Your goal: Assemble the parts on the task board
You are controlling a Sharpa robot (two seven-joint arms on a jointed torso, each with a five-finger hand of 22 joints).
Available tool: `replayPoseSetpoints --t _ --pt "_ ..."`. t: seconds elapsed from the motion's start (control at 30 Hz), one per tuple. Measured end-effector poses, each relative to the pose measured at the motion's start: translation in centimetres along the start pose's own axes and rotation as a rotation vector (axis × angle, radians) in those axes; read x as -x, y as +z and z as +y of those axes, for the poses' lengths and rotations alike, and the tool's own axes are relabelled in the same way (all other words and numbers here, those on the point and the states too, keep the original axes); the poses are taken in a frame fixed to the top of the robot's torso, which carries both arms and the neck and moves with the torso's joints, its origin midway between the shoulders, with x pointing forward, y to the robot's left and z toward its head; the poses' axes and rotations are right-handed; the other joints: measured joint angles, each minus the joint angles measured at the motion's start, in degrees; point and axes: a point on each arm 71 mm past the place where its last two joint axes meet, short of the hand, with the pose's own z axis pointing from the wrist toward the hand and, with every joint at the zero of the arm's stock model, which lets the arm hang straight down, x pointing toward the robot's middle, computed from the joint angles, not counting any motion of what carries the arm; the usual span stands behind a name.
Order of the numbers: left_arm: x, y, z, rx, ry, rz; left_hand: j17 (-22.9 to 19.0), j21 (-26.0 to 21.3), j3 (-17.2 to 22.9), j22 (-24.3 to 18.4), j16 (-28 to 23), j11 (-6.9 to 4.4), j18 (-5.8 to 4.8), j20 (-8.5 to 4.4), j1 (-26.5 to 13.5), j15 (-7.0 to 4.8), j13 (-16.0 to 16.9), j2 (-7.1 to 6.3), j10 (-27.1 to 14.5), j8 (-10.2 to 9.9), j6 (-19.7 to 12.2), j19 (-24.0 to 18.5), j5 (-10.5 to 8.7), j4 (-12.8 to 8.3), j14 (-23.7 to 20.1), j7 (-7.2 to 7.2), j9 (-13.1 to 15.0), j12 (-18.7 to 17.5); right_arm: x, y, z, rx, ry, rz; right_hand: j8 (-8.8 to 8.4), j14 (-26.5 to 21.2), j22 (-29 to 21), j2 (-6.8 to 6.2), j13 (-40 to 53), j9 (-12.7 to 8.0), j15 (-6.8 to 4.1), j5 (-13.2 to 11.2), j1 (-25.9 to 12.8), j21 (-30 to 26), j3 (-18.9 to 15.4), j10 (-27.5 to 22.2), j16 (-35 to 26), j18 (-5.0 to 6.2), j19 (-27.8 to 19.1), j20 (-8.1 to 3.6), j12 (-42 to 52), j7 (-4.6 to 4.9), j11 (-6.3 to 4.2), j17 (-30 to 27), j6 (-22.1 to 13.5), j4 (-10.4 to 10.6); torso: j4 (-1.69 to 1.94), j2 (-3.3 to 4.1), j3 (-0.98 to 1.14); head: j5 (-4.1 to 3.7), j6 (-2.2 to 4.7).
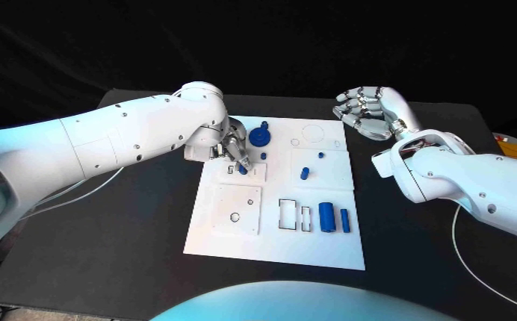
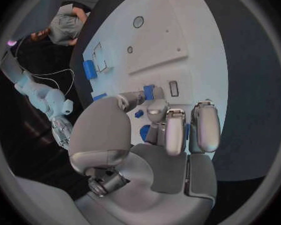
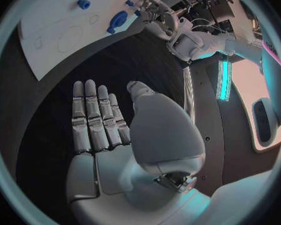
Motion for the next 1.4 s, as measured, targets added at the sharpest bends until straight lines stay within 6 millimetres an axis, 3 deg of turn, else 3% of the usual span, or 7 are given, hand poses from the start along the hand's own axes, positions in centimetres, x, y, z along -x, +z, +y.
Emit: replayPoseSetpoints --t 0.17,0.77,1.17,1.4 --pt "0.02 0.02 0.06 0.000 -0.003 0.001 0.0 0.0 0.4 0.0 0.0 -0.24 0.00 0.00 -0.7 -0.18 0.1 -0.72 -0.2 -0.3 0.4 0.0 -0.02 -0.7 0.2 -0.40 0.0 0.2 0.00 0.00 -0.01 0.000 0.000 0.000 0.00 -0.2 -0.3 -0.03 -0.3 0.0 0.16 0.0 0.0 -0.3 0.0 0.0 -0.3 0.00 -0.1 0.15 0.0 0.00 0.00 -0.2 0.0 0.0 0.00 0.01 -0.01 -0.03 -0.01" --pt "0.04 0.14 0.30 0.004 -0.012 0.001 0.0 0.0 -5.4 0.0 0.0 -0.65 0.00 -0.12 -1.8 -0.39 0.5 -1.80 -0.7 -1.1 1.2 0.1 0.03 3.8 0.0 -0.80 0.3 0.4 0.00 0.00 -0.03 0.000 -0.001 -0.001 0.45 -0.9 -1.3 -0.38 -1.2 -0.1 0.91 0.0 -0.4 -1.2 0.0 -0.2 -1.4 0.00 -0.9 0.93 0.0 -0.20 0.21 -1.0 -0.2 0.0 0.01 0.01 0.00 -0.07 -0.07" --pt "0.04 0.19 0.36 0.005 -0.015 0.004 0.0 -0.2 -7.4 0.0 0.0 -0.65 0.00 -0.20 -1.9 -0.39 0.5 -1.93 -0.7 -1.4 1.5 0.2 0.03 5.3 0.0 -0.82 0.4 0.4 0.02 0.00 -0.04 0.000 -0.001 -0.001 0.67 -1.4 -1.8 -0.38 -1.7 -0.2 0.92 0.0 -0.4 -1.7 0.0 -0.2 -1.9 0.00 -1.6 1.13 0.0 -0.01 0.20 -1.4 -0.4 0.0 0.01 0.02 0.01 -0.13 -0.03" --pt "0.05 0.20 0.41 0.004 -0.017 0.005 0.0 -0.2 -8.4 0.0 0.0 -0.42 0.00 -0.20 -2.4 -0.39 0.7 -2.01 -0.4 -1.6 1.8 0.2 0.03 5.6 0.0 -0.73 0.3 0.6 0.06 -0.02 -0.05 0.000 -0.001 -0.001 1.11 -1.6 -3.4 -0.38 -2.7 -0.4 1.13 0.0 -0.4 -2.0 0.0 -0.4 -2.8 0.00 -5.0 1.85 0.0 -0.22 0.41 -2.2 -0.6 0.0 0.01 0.03 0.00 -0.10 -0.01"
